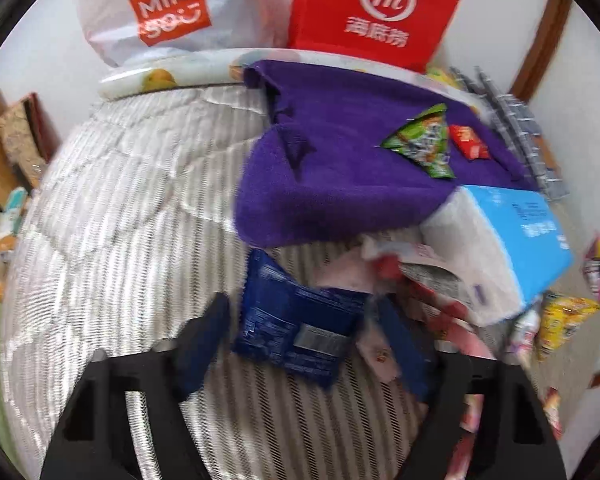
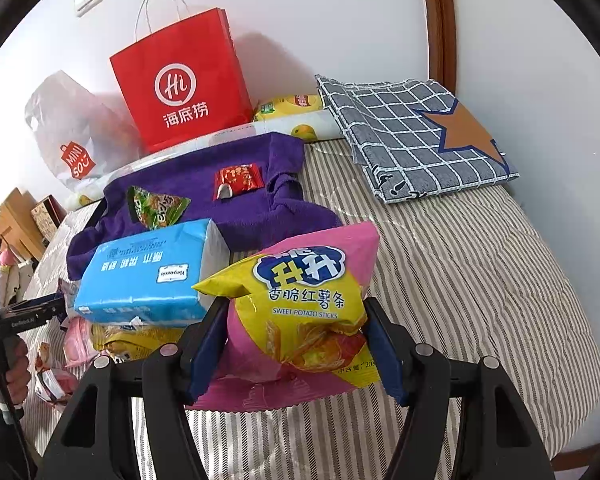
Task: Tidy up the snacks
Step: 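Grasp the blue snack packet with the left tool while the right tool lifts the yellow bag, then carry the yellow bag and blue packet over the purple towel with both tools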
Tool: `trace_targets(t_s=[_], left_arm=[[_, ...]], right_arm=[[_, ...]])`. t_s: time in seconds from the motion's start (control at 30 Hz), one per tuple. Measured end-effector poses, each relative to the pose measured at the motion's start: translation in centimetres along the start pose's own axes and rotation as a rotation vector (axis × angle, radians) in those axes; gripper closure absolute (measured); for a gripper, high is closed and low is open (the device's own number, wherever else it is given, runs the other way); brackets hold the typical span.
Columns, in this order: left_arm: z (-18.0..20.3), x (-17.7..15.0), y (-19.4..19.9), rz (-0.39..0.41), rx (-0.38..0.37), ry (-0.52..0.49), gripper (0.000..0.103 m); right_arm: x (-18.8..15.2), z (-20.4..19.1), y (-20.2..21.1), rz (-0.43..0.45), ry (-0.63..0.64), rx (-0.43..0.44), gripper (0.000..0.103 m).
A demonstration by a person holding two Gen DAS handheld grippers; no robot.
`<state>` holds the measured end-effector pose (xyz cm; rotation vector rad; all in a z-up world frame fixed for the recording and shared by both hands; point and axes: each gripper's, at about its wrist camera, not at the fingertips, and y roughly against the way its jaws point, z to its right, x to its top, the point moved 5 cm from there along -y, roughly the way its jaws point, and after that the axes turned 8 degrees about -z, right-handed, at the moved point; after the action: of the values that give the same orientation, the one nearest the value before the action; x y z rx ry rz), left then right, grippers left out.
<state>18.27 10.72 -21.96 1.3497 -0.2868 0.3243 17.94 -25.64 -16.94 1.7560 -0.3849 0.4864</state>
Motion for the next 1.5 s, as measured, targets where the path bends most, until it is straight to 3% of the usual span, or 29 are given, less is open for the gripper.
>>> trace_targets(t_s=[0.03, 0.2, 0.4, 0.47, 0.5, 0.63, 0.93, 1.5], left_arm=[[0.1, -0.2, 0.2, -0.008, -0.027, -0.008, 0.046], [-0.1, -1.6, 0.9, -0.003, -0.013, -0.022, 0.048], [0.4, -1.9, 0.4, 0.025, 0.019, -0.022, 0.038], [1.0, -2.0, 0.3, 0.036, 0.041, -0.049, 0.046], [1.1, -2.2, 0.4, 0.034, 0.026, -0.052, 0.057], [1.0, -2.4, 1.1, 0.030, 0.009, -0.019, 0.063], [1.8, -3.2, 4.0, 0.072, -0.015, -0.003, 0.064], [8.1, -2.2, 7.5, 0.120, -0.056, -0.083, 0.063]], right_arm=[[-0.1, -0.1, 0.0, -0.003, 0.003, -0.003, 0.039], [-0.3, -0.6, -0.3, -0.008, 0.002, -0.001, 0.039], [-0.6, -1.0, -0.7, -0.021, 0.004, 0.012, 0.039], [-0.8, -1.1, -0.7, -0.022, 0.003, 0.018, 0.039], [-0.9, -1.1, -0.7, -0.022, 0.002, 0.022, 0.039], [-1.3, -1.0, -0.5, -0.018, -0.005, 0.032, 0.039], [-1.6, -1.2, 0.5, 0.010, 0.007, 0.056, 0.039], [-1.1, -2.7, 3.0, 0.074, 0.048, 0.083, 0.039]])
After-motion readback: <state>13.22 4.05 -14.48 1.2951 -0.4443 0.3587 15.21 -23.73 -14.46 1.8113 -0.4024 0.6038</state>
